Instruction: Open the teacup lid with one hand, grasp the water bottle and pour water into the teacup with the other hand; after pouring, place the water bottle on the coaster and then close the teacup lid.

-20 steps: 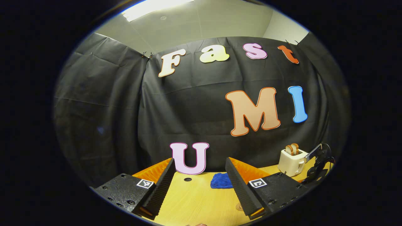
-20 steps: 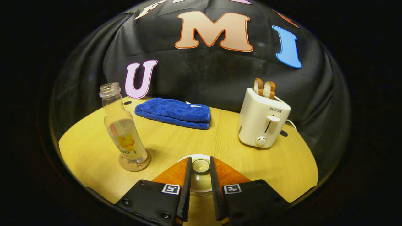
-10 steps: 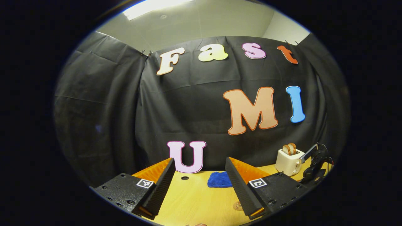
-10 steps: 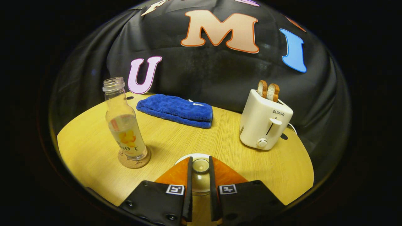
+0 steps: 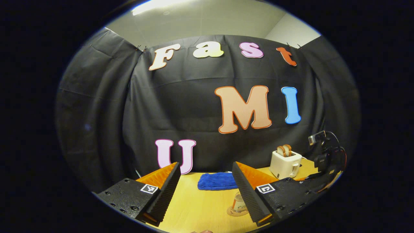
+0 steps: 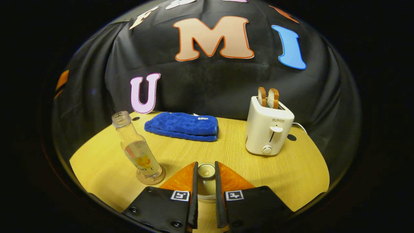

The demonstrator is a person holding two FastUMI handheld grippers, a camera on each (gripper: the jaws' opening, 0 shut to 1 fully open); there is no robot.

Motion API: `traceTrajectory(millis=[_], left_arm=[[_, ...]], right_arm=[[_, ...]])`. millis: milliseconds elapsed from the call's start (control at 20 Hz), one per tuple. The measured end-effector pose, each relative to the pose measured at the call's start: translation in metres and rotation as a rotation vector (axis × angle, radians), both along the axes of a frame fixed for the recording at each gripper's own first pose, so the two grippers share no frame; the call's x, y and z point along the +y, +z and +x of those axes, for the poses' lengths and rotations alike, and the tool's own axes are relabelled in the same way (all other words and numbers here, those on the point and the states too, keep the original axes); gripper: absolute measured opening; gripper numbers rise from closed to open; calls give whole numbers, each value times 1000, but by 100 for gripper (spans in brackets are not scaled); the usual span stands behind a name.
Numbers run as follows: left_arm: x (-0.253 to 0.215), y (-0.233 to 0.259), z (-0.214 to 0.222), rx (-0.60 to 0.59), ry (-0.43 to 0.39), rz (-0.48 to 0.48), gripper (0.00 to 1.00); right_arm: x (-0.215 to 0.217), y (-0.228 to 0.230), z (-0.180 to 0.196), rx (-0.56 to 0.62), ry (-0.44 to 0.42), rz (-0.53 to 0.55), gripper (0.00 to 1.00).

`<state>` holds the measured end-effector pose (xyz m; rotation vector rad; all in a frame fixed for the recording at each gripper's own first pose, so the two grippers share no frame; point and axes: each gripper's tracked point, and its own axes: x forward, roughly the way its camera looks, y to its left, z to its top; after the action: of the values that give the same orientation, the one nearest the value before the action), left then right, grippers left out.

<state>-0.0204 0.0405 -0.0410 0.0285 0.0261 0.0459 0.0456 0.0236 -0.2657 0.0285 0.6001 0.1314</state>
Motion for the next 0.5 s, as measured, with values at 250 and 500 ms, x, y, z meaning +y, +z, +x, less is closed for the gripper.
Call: traceTrajectory(millis=[250, 500], left_arm=[[-28, -48, 12, 31, -103, -72, 95], [-45, -111, 23, 120, -153, -56, 94]], right_arm=[[-27, 18, -14, 21, -78, 33, 25], [-48, 33, -29, 26, -125, 8, 26]])
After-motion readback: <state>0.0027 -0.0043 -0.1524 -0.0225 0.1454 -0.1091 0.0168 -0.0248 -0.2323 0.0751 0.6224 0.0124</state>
